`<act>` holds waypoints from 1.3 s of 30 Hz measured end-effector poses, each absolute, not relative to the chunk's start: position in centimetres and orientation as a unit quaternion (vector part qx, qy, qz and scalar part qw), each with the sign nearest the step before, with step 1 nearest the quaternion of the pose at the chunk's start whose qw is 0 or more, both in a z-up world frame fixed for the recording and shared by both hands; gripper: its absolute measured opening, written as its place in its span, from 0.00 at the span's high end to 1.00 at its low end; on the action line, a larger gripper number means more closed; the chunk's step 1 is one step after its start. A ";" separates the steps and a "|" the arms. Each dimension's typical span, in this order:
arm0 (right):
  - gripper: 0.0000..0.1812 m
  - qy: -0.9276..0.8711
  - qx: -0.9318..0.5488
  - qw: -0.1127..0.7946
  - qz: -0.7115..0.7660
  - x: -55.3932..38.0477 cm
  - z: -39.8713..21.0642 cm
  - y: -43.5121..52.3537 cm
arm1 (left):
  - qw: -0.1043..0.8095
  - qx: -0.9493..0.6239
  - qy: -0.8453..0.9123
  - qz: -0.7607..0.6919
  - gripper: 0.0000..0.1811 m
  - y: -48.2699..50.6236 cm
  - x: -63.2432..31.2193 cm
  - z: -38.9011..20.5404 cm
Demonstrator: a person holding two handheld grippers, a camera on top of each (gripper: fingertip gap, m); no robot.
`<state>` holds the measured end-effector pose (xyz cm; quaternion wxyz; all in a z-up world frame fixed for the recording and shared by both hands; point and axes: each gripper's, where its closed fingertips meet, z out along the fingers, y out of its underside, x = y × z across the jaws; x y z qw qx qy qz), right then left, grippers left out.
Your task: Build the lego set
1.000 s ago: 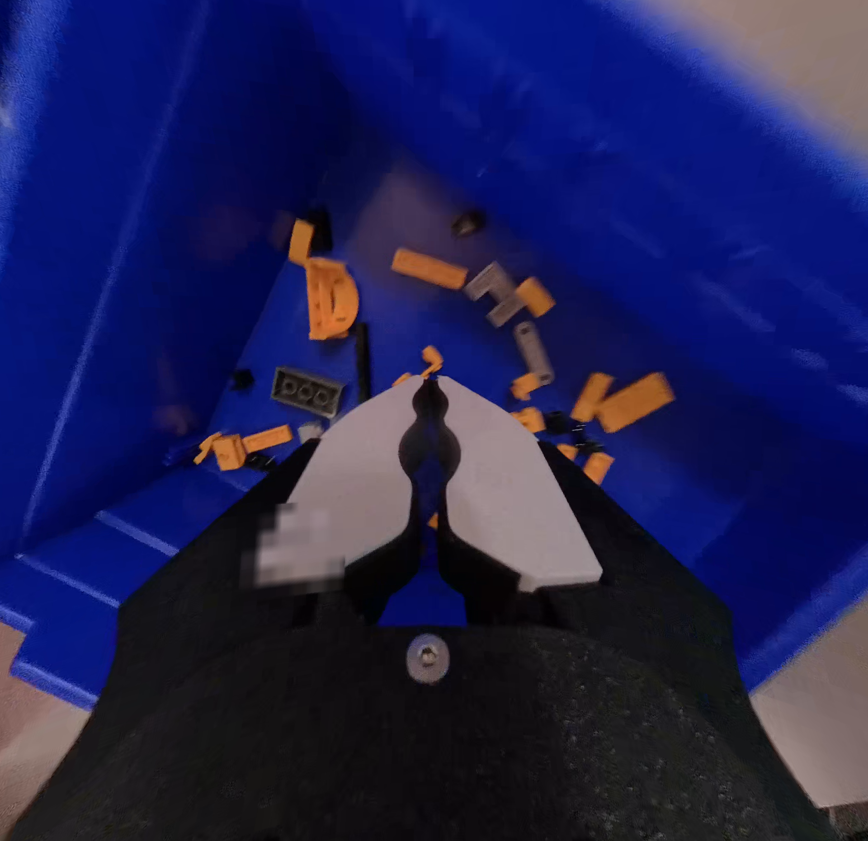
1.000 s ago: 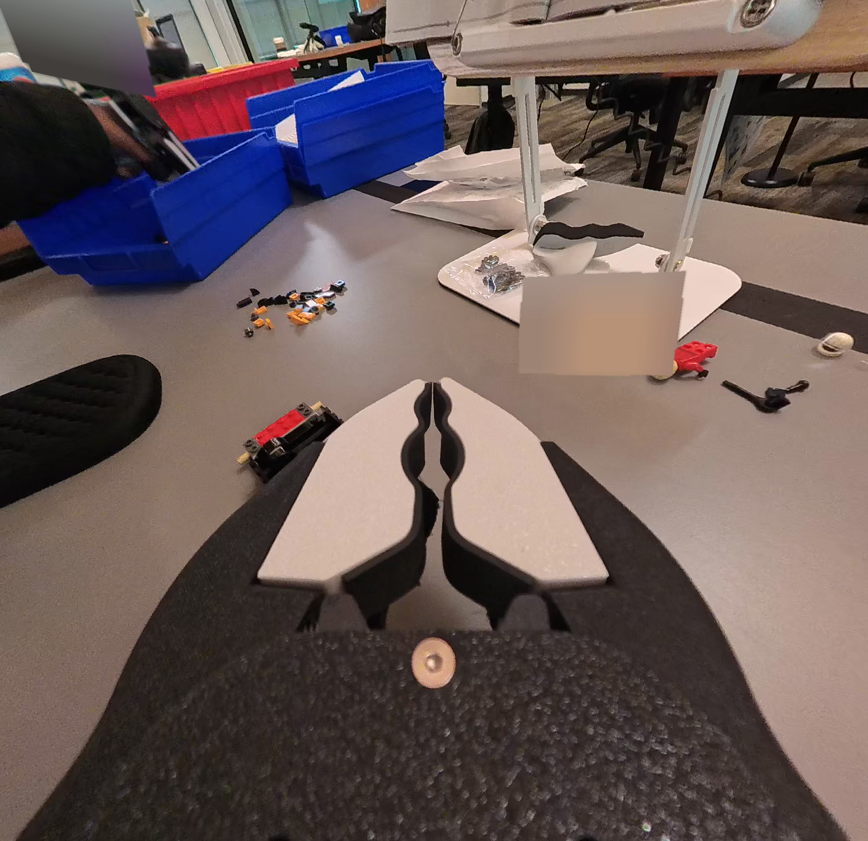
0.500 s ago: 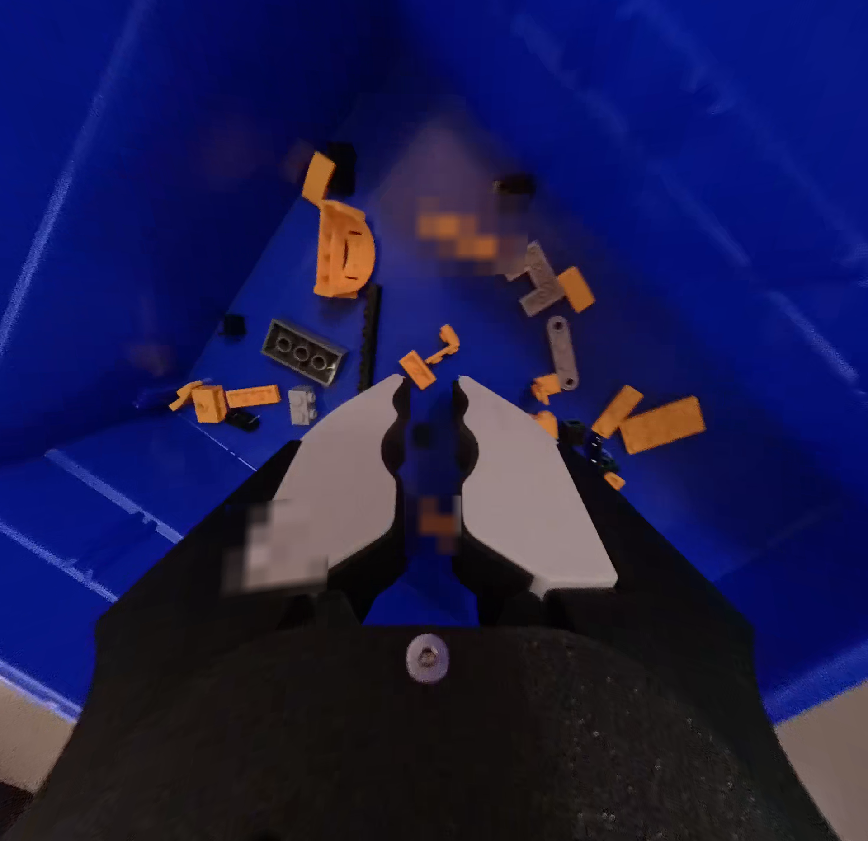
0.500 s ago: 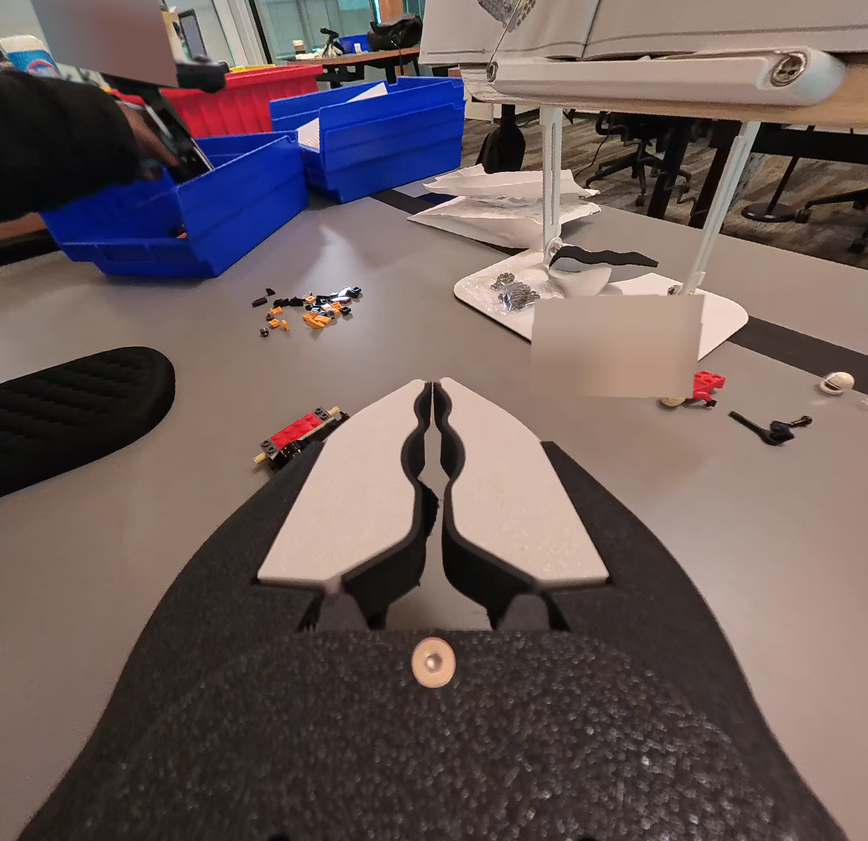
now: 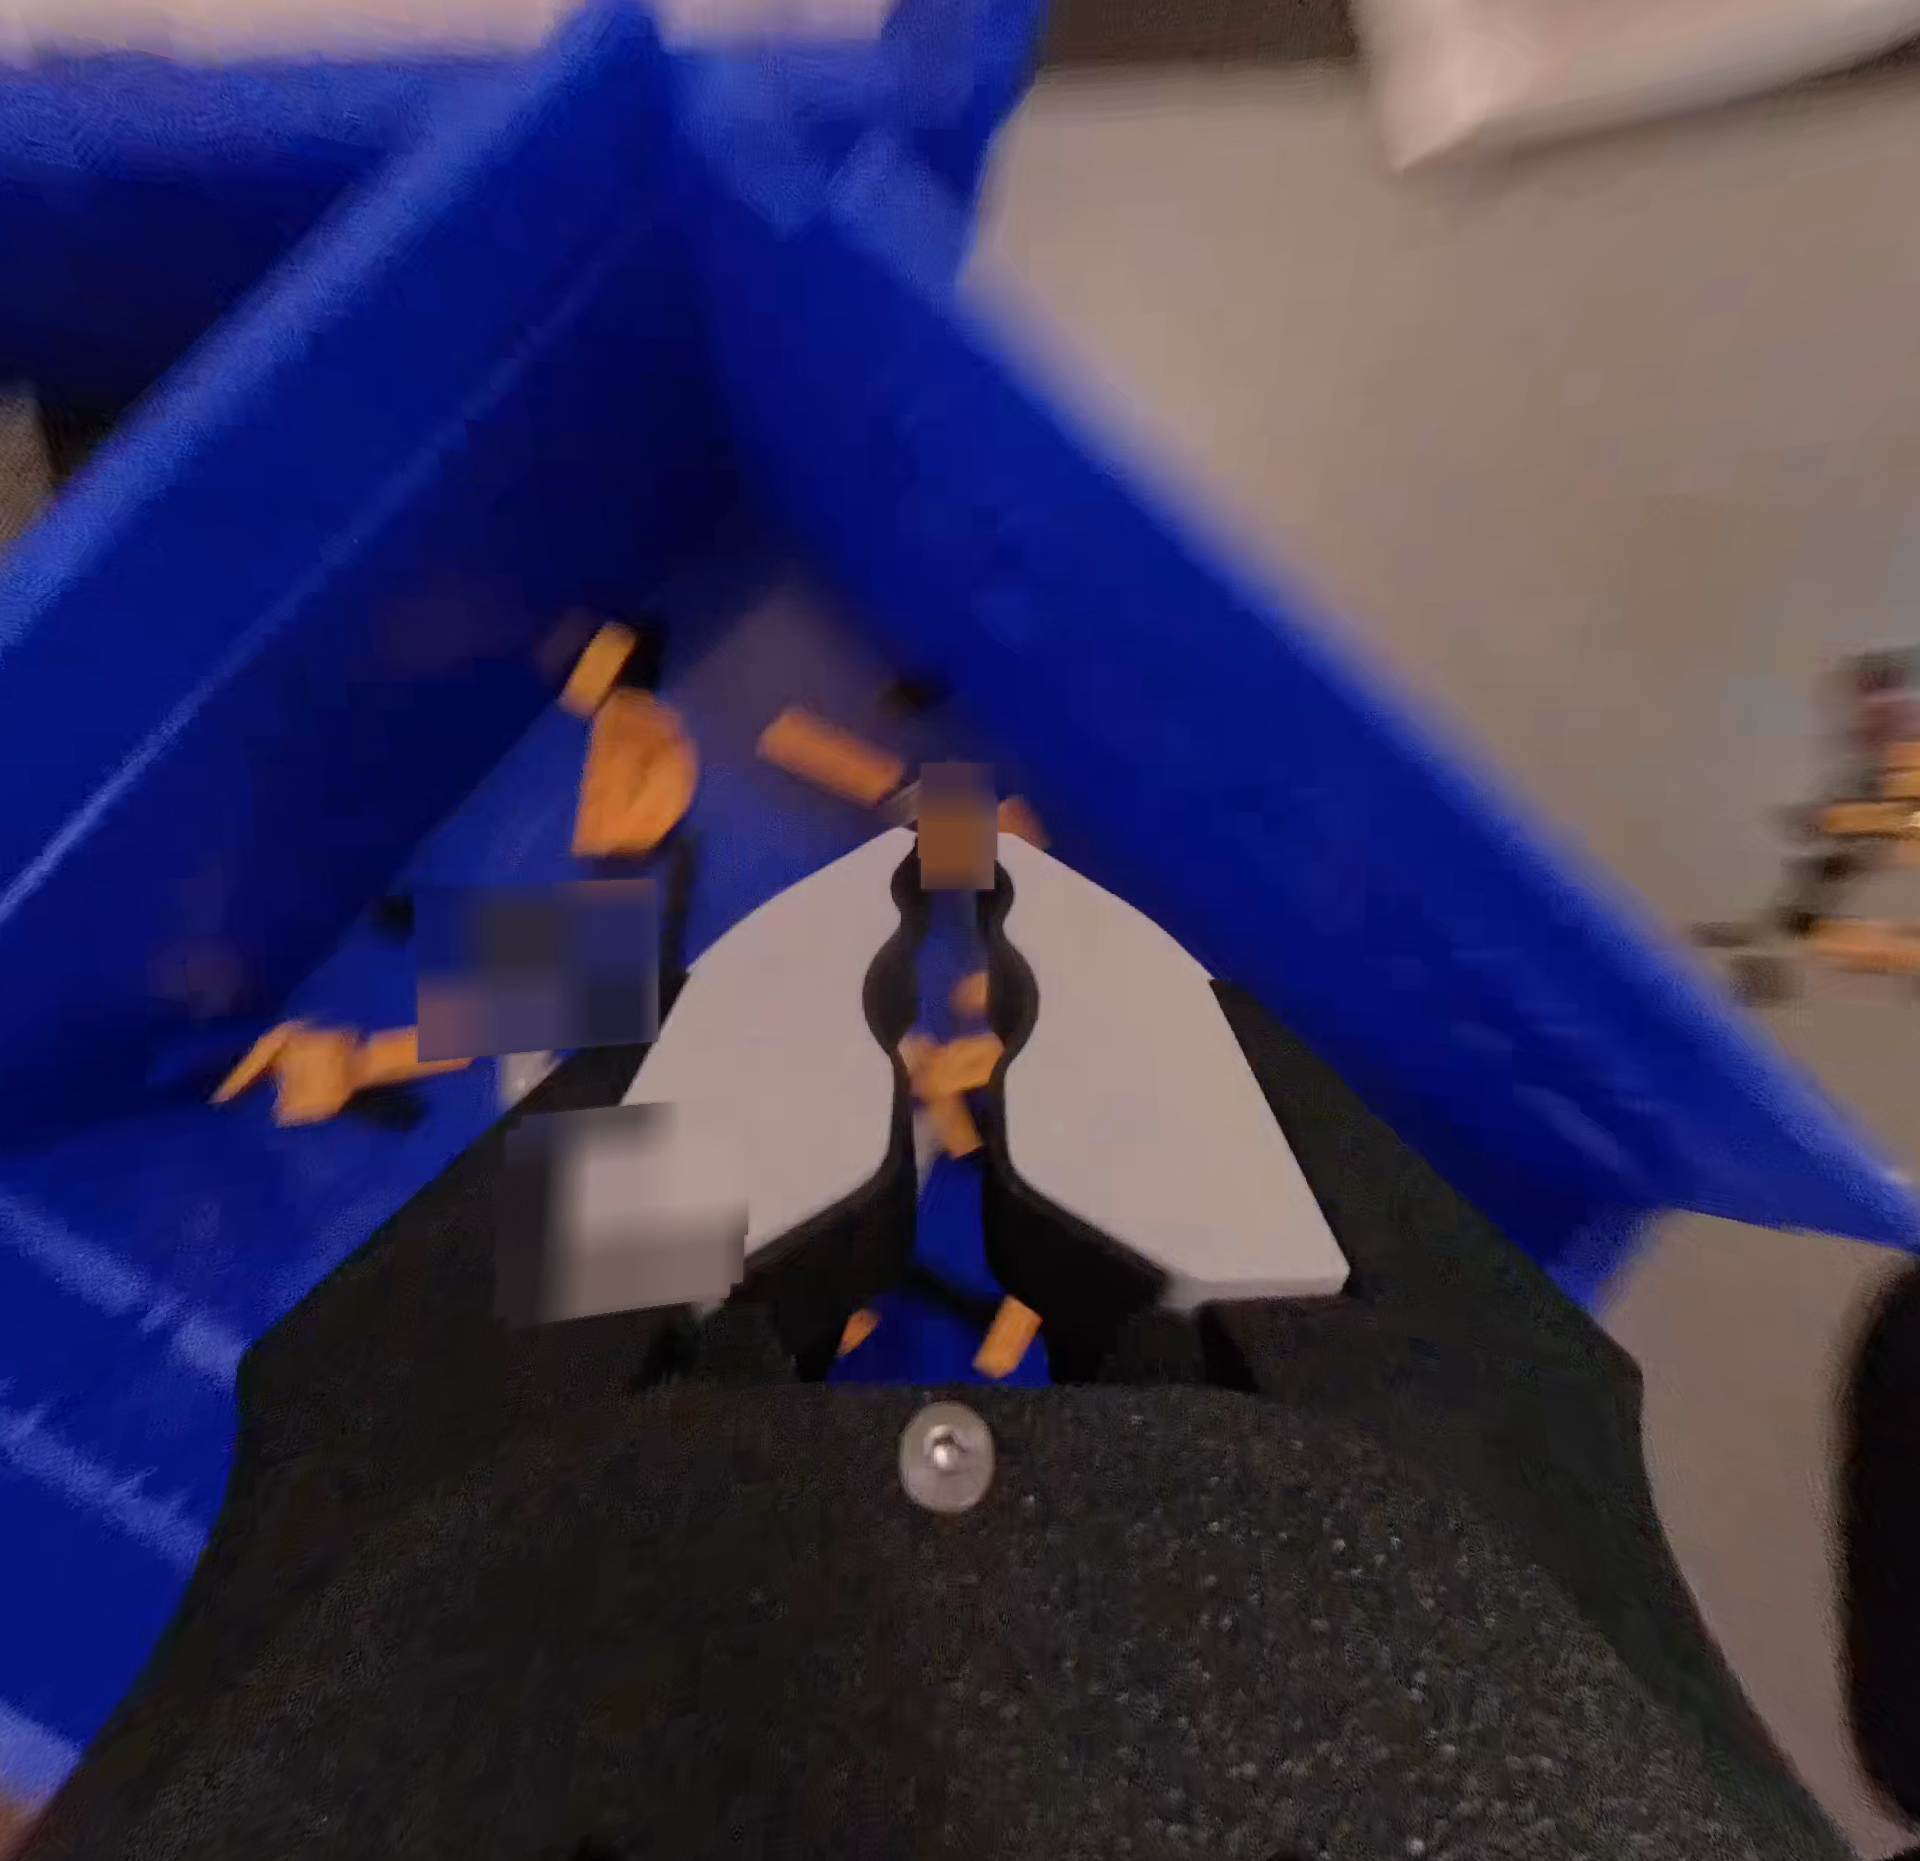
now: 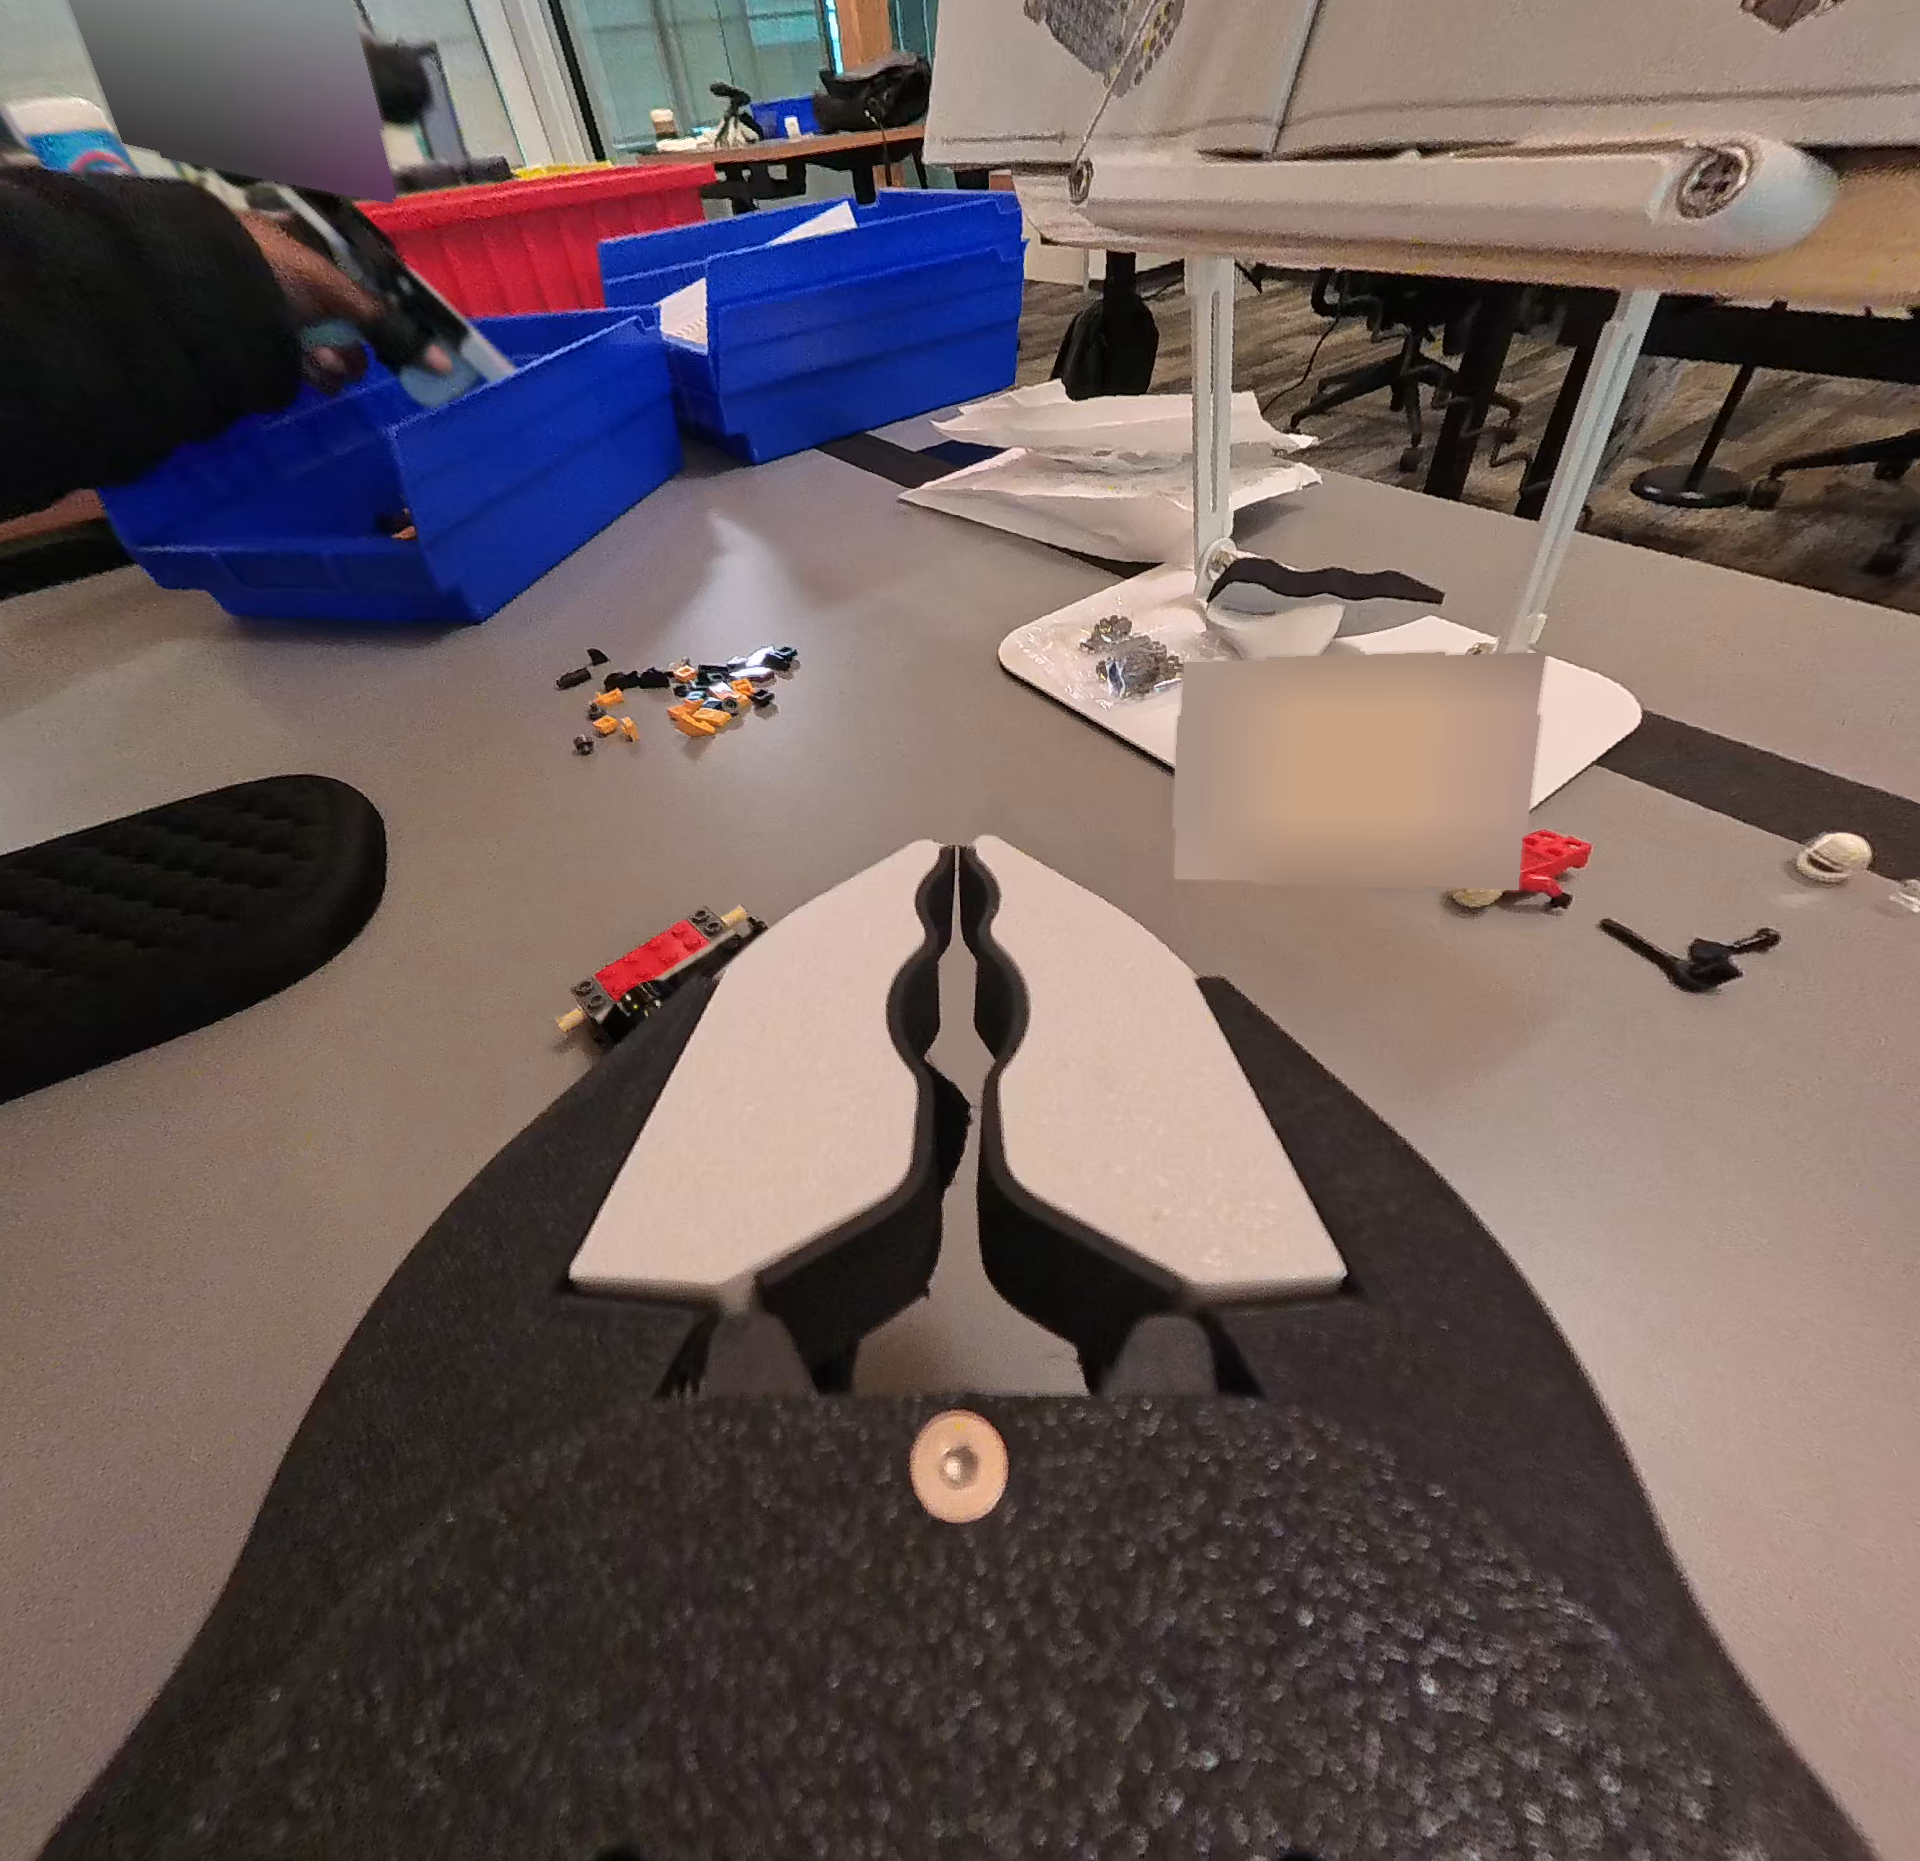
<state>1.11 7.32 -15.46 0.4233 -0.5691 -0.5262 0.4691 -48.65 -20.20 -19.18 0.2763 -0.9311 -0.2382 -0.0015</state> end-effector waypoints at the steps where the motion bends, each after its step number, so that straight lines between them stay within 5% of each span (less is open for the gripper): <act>1: 1.00 -0.527 -0.566 0.425 0.471 1.1 -15.3 7.2 | 0.346 -0.914 -0.207 -0.031 0.95 -18.5 -46.9 -16.5; 6: 0.99 -0.553 -0.518 0.418 0.501 0.2 -13.5 4.5 | 0.605 -0.757 0.013 -0.247 0.96 -12.6 -30.1 -3.7; 13: 0.95 -0.541 -0.458 0.313 0.633 -2.0 -7.6 -3.0 | 0.682 -0.549 0.176 -0.450 0.96 -7.6 -9.0 -2.4; 22: 0.83 -0.436 -0.508 0.100 0.736 -2.1 -5.9 -5.3 | 0.735 -0.571 0.311 -0.192 0.96 -4.2 -1.6 -5.6; 31: 0.89 -0.389 -0.489 -0.009 0.780 -2.2 -5.5 -6.7 | 0.746 -0.549 0.376 -0.024 0.96 -4.6 -1.0 -6.3; 35: 0.91 -0.400 -0.496 -0.013 0.771 -2.5 -6.1 -6.5 | 0.741 -0.552 0.382 -0.005 0.96 -4.6 -1.3 -6.8; 39: 0.91 -0.546 -0.505 0.104 0.660 -2.9 -8.0 -2.9 | 0.707 -0.623 0.324 -0.084 0.78 -3.9 -3.7 -8.2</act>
